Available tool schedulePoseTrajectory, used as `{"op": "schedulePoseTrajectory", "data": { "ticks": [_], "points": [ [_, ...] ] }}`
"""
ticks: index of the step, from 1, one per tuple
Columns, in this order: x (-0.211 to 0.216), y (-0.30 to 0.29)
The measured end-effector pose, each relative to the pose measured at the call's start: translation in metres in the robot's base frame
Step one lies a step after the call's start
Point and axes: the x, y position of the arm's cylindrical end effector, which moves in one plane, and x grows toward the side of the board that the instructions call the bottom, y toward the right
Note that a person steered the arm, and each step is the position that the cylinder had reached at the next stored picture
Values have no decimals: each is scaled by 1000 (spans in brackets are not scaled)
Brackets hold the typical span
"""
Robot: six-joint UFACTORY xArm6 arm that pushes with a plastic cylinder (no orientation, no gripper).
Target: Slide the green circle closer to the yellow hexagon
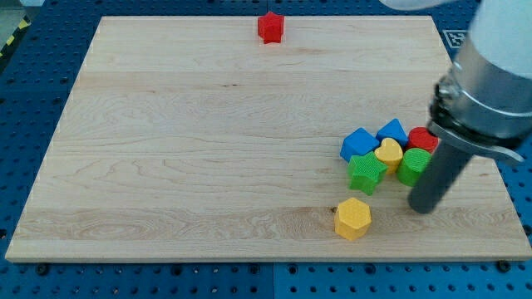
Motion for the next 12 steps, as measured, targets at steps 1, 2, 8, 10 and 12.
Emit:
{"op": "schedulePoseTrajectory", "data": {
  "ticks": [1,2,8,10,12],
  "points": [
    [0,47],
    [-33,55],
    [-62,2],
    [-47,8],
    [-33,24]
  ]
}}
